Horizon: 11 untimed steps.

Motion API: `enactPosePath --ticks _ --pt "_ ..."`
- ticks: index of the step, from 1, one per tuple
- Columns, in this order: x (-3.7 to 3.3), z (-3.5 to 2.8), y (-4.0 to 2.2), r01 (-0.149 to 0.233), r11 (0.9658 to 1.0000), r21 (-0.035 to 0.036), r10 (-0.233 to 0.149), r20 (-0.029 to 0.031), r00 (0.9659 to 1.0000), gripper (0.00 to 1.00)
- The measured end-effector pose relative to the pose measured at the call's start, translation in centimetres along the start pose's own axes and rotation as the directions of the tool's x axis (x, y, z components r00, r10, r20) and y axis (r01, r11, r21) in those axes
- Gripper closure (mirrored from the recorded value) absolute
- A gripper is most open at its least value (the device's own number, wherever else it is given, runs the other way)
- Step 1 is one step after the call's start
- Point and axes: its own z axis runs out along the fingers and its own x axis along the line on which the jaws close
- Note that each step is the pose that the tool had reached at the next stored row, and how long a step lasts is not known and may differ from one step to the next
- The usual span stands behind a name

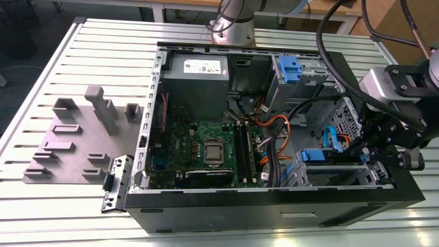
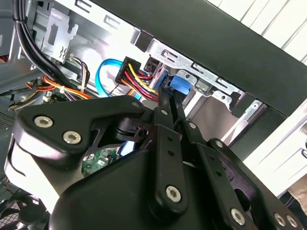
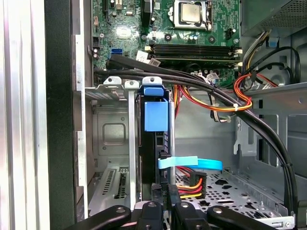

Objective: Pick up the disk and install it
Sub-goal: 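Insert the second disk wire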

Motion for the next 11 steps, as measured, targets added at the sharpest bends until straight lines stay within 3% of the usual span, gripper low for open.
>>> enactPosePath --ticks 11 --pt "-0.02 -0.21 0.06 0.0 1.0 0.0002 0.0 0.0003 1.0 0.84"
